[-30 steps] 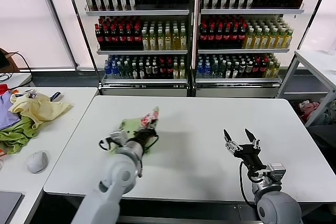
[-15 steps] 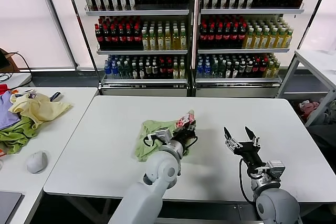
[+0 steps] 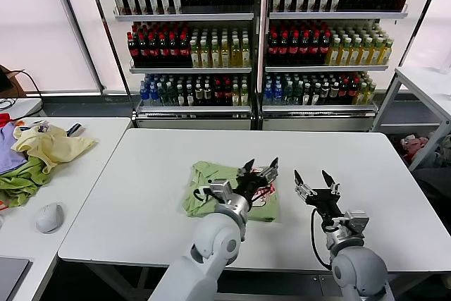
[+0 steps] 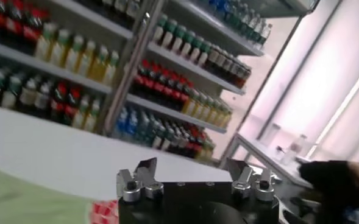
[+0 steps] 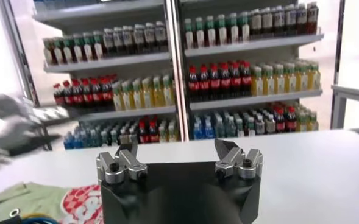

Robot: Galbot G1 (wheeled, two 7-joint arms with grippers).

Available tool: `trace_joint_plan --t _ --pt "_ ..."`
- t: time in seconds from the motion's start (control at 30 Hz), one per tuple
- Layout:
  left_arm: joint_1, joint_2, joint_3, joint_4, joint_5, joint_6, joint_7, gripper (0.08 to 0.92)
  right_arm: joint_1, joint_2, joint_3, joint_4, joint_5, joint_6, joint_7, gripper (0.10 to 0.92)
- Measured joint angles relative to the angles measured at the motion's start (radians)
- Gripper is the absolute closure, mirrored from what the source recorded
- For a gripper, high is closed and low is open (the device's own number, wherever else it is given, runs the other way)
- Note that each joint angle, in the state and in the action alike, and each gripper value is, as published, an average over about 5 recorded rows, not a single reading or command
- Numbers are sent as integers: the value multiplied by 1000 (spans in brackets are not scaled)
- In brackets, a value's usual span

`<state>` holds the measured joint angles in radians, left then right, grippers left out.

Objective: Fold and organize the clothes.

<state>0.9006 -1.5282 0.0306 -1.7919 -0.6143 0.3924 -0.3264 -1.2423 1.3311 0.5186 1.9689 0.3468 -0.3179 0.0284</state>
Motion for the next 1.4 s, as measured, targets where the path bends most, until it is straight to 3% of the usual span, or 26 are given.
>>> trace_joint_plan --t 0.37,0.63,1.4 --pt "119 147 -106 -116 200 -57 25 177 79 78 -143 -114 -98 -79 105 203" --pt "206 203 -172 -160 282 -90 38 177 122 136 -203 -186 -151 -135 158 224" --pt "316 249 -255 -224 335 -108 45 177 242 86 -200 -309 -143 -161 150 870"
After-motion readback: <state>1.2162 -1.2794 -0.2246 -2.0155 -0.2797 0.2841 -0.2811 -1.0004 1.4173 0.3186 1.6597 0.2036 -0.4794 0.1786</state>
